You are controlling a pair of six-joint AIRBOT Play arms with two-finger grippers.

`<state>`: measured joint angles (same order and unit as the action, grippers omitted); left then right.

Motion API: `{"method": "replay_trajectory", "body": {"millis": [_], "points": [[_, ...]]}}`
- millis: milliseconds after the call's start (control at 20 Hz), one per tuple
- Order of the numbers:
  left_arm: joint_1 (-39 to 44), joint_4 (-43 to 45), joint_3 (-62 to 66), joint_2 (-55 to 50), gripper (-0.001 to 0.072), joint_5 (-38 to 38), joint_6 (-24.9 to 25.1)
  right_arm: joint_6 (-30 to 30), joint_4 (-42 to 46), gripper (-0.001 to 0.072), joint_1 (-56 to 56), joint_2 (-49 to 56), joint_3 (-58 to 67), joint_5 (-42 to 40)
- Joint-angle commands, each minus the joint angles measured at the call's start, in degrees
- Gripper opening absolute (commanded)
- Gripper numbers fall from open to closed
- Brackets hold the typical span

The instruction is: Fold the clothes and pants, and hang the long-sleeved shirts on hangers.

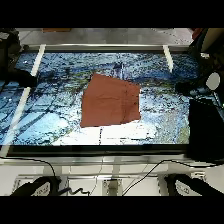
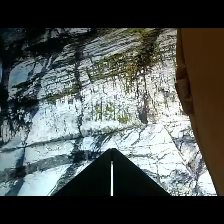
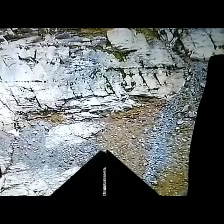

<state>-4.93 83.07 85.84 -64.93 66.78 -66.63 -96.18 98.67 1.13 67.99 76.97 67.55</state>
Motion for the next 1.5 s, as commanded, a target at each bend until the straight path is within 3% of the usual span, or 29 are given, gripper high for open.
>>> {"method": "replay_trajectory", "body": {"millis": [0, 150, 250, 300, 350, 400, 450, 500, 600, 700, 850, 950, 1250, 1450], "points": [[0.00, -2.12, 0.04, -0.39, 0.0006, -1.09, 0.00, 9.46, 1.18, 0.0021, 0.42, 0.04, -3.85, -2.73], [0.00, -7.34, 0.02, -1.05, 0.0006, -0.44, -0.81, 16.90, -6.58, 0.0020, 2.43, 0.07, -15.50, -2.69], [0.00, -8.52, 0.00, -1.97, 0.0017, 1.03, -3.04, 28.44, -19.91, 0.0019, 2.86, 0.07, -24.04, -2.89], [0.00, -8.63, -0.31, -2.75, 0.0118, 1.90, -3.04, 33.55, -27.78, 0.0020, 2.69, 0.07, -27.45, -4.02], [0.00, -8.61, -1.05, -3.61, 0.0375, 2.38, -3.63, 35.01, -34.03, 0.0022, 2.69, 0.07, -29.68, -7.06], [-0.02, -8.63, -2.12, -4.48, 0.0510, 2.54, -5.42, 34.40, -38.75, 0.0058, 2.69, 0.07, -31.12, -12.00], [-0.07, -8.59, -3.50, -5.25, 0.0513, 2.78, -6.47, 32.13, -41.53, 0.0212, 2.69, 0.07, -31.58, -16.79], [-0.11, -8.61, -5.20, -5.77, 0.0513, 2.82, -6.54, 29.00, -43.39, 0.0297, 2.69, 0.11, -31.50, -21.00], [-0.26, -8.98, -9.99, -6.36, 0.0514, 0.46, -6.73, 24.11, -46.03, 0.0298, 2.73, 0.76, -31.23, -26.01], [-0.57, -9.90, -15.06, -6.49, 0.0514, -2.43, -7.63, 22.93, -49.27, 0.0313, 2.80, 3.87, -30.21, -25.33], [-0.96, -13.81, -22.53, -6.49, 0.0514, -3.63, -7.43, 25.57, -51.41, 0.0327, 2.80, 11.15, -27.06, -17.86], [-0.98, -16.50, -26.80, -6.49, 0.0515, -3.65, -5.95, 26.27, -51.43, 0.0418, 2.80, 16.22, -24.48, -12.72], [-0.83, -21.00, -35.19, -6.51, 0.0515, -4.79, -2.75, 26.88, -53.48, 0.0406, 2.75, 24.76, -22.45, -9.73], [-0.83, -21.00, -38.10, -6.54, 0.0515, -6.99, -2.78, 32.09, -63.69, 0.0406, 2.75, 27.54, -22.45, -9.46]]}}
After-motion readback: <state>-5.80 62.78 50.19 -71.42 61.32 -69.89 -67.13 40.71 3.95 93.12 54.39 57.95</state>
